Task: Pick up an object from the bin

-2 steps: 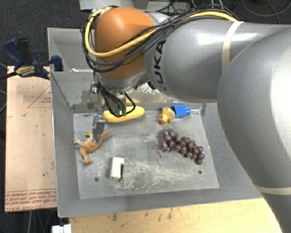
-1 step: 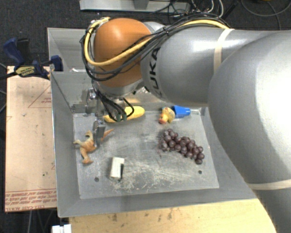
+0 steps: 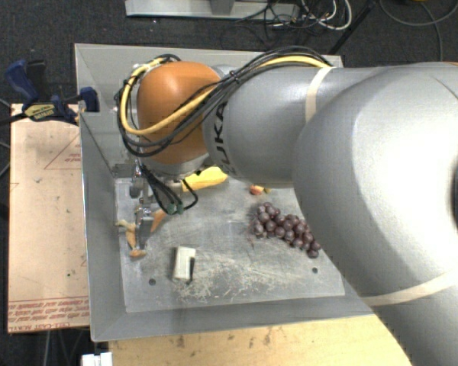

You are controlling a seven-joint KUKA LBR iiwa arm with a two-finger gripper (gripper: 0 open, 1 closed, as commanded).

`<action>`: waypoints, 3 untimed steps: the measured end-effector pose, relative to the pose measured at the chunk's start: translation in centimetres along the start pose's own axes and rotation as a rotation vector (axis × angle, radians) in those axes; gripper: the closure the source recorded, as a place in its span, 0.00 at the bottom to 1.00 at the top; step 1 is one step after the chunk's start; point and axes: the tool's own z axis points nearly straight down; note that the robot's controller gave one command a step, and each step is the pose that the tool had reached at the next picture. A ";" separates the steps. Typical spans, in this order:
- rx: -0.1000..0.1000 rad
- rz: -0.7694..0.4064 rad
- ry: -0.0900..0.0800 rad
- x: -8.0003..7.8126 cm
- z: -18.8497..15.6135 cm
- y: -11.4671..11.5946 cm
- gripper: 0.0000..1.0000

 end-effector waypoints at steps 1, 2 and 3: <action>-0.006 0.118 0.003 -0.5 4.1 -0.5 0.00; -0.005 -0.006 -0.013 -4.7 3.5 -1.7 1.00; -0.005 -0.006 -0.012 -4.7 3.5 -1.7 1.00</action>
Offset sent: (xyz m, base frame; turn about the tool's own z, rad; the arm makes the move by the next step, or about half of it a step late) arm 0.0433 -0.0161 -0.0446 -0.0084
